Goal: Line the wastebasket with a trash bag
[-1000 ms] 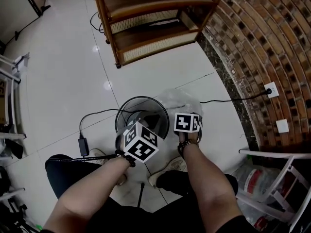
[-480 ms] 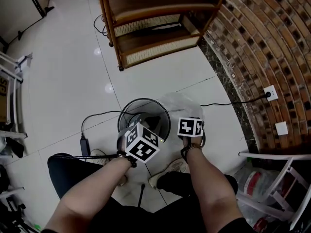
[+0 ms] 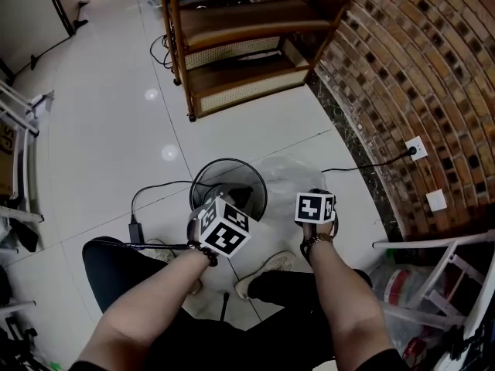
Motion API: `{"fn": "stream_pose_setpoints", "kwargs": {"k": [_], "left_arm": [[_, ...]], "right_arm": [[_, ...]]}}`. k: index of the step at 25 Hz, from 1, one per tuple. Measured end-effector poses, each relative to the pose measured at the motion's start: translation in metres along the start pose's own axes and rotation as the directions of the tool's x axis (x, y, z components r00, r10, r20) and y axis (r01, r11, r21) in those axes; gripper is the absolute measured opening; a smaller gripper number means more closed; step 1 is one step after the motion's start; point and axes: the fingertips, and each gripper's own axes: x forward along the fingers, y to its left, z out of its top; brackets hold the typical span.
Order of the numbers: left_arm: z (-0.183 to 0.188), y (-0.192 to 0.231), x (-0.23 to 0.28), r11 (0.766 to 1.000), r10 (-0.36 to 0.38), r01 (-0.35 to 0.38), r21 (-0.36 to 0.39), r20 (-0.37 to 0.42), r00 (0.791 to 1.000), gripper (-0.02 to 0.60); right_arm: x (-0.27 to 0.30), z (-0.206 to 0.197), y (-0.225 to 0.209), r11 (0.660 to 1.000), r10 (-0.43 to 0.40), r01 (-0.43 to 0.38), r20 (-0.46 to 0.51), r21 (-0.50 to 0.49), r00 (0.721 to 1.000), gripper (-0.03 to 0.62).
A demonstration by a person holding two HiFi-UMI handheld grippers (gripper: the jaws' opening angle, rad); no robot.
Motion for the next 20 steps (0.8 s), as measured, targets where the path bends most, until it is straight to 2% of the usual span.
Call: {"fn": "stream_pose_setpoints", "kwargs": {"k": [11,16,20], "left_arm": [[0.013,-0.002,-0.032,0.999,0.022,-0.02,-0.037,0.059,0.998,0.005],[0.021,-0.01,-0.045,0.994,-0.02,0.03,-0.104,0.093,0.996,0.013],[0.024,-0.018,-0.051,0.981,-0.063,0.083,-0.175,0.113,0.992,0.06]], "right_arm": [[-0.077,0.034,-0.041,0.999,-0.013,0.018,0.115,-0.035,0.993,0.002],[-0.119,0.057,-0.061,0.998,-0.026,0.034,0.167,-0.044,0.986,0.002],[-0.154,0.074,-0.07,0.999,-0.003,0.013,0.201,-0.046,0.98,0.002]]}}
